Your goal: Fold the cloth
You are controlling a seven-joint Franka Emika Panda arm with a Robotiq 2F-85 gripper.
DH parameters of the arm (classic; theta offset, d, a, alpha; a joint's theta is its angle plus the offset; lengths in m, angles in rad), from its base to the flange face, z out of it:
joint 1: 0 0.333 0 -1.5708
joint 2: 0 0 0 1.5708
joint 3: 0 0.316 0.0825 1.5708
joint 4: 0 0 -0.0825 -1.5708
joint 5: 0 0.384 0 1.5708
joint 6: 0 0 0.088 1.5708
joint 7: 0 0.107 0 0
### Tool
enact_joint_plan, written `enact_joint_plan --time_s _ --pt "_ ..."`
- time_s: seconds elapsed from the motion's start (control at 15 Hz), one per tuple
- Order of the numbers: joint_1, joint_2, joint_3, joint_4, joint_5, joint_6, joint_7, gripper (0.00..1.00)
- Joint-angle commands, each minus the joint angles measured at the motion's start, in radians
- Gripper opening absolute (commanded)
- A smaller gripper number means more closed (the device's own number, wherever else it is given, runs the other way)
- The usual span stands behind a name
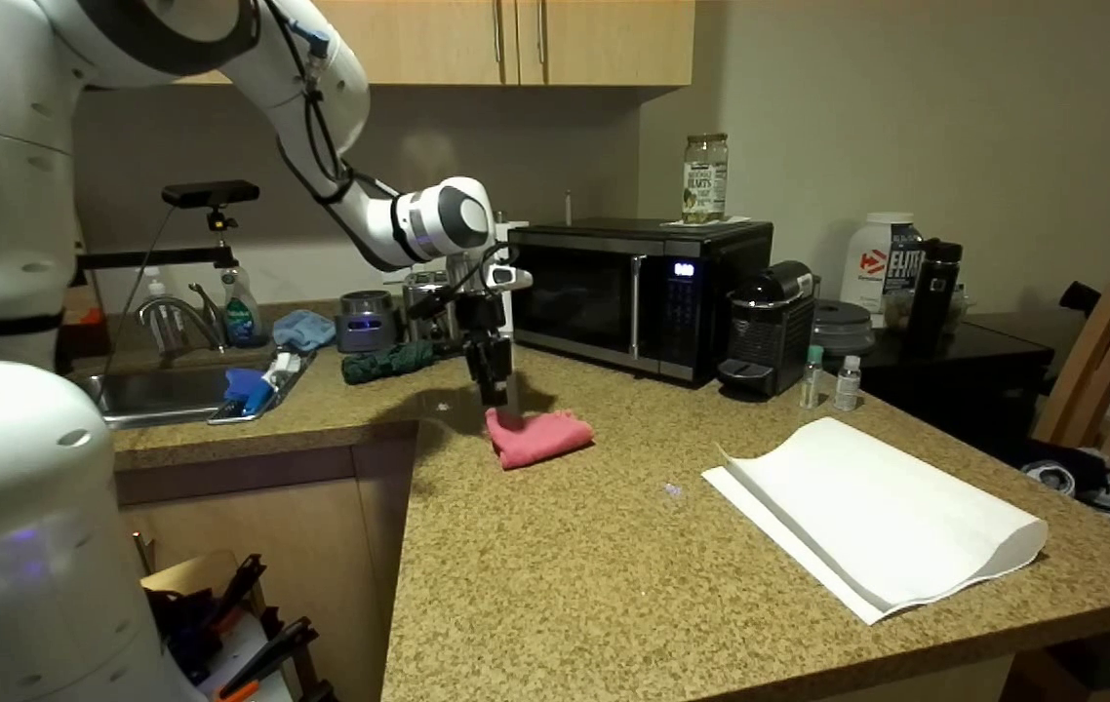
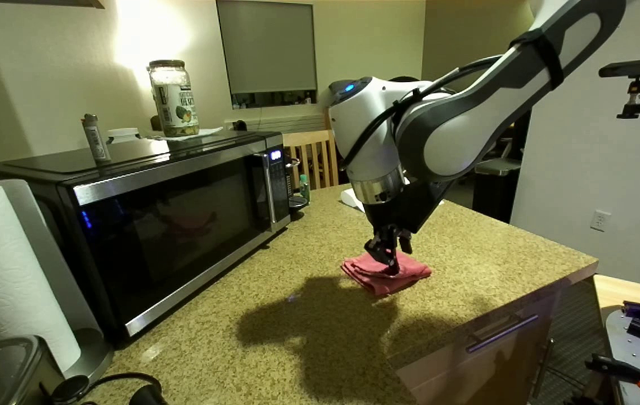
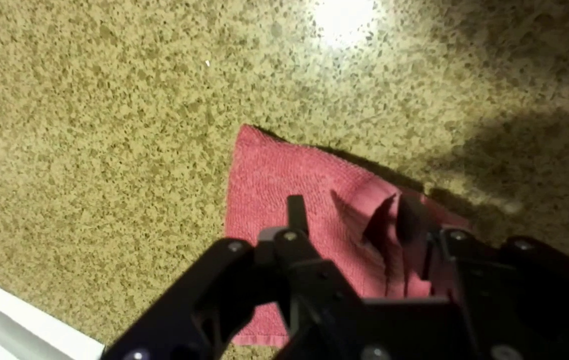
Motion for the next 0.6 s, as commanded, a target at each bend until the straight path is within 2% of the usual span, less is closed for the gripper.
enact_joint_plan --time_s 0.0,0.2,0.4,0.47,0.53 --pt "-0.017 -0.03 0.004 -0.042 -0.029 0.053 -0.043 0.2" --pt "-0.017 -0.025 0.006 -0.039 -0.033 0.08 -0.039 0.03" --pt "-0.017 -0.02 0.007 -0.037 -0.027 0.098 -0.037 0.0" --pt "-0.016 -0.02 0.006 -0.036 -0.027 0.098 -0.034 0.26" --pt "-0.017 -0.02 0.005 -0.036 -0.027 0.099 -0.034 0.26"
